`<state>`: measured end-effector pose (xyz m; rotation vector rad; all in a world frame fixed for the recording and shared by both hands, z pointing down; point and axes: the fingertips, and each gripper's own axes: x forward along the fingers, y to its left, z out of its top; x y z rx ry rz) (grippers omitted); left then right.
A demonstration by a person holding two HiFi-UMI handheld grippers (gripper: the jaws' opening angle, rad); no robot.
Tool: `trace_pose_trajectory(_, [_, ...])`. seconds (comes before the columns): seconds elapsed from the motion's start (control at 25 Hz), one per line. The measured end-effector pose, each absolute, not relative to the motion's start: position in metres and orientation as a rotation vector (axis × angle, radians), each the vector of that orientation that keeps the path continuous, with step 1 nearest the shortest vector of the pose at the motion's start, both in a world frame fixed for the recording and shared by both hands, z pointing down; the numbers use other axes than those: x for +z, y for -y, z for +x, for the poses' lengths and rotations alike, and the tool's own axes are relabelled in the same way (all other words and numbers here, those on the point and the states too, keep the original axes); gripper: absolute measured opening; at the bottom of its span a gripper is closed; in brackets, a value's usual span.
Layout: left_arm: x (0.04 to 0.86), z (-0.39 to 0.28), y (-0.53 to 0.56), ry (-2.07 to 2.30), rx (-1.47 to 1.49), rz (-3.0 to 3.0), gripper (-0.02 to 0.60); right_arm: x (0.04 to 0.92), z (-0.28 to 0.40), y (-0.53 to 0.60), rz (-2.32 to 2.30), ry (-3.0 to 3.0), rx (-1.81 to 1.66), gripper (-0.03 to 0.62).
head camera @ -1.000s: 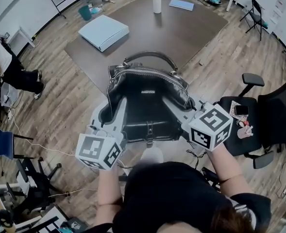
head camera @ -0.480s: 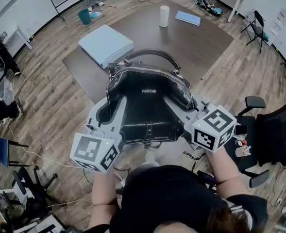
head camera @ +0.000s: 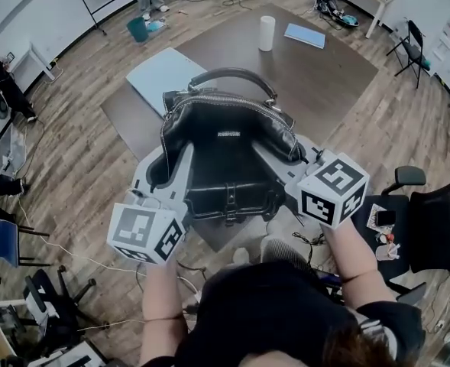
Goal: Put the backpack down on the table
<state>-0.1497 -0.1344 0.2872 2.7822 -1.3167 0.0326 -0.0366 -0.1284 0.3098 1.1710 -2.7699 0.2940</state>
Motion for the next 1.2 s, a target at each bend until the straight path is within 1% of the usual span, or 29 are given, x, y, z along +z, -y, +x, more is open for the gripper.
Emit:
trace_pose_trajectory(0.36, [0.285, -0.115, 0.207, 1.472, 0.049, 2.726, 0.074, 0.310, -0.002, 0.212, 1.035, 2.829, 0.290, 0.055])
trace_pose_trajectory(0.92, [0.302, -0.021, 0.351, 1.569, 0.029, 2.600, 0.075, 0.321, 0.092, 0.366, 0.913, 2.818, 0.268, 0.055])
trace_pose_trajectory(1.2, [0.321, -0.004, 0.399, 1.596, 0.026, 2.575, 0.075, 0.341, 0.109, 0.414, 0.901, 2.809, 0.274, 0.057])
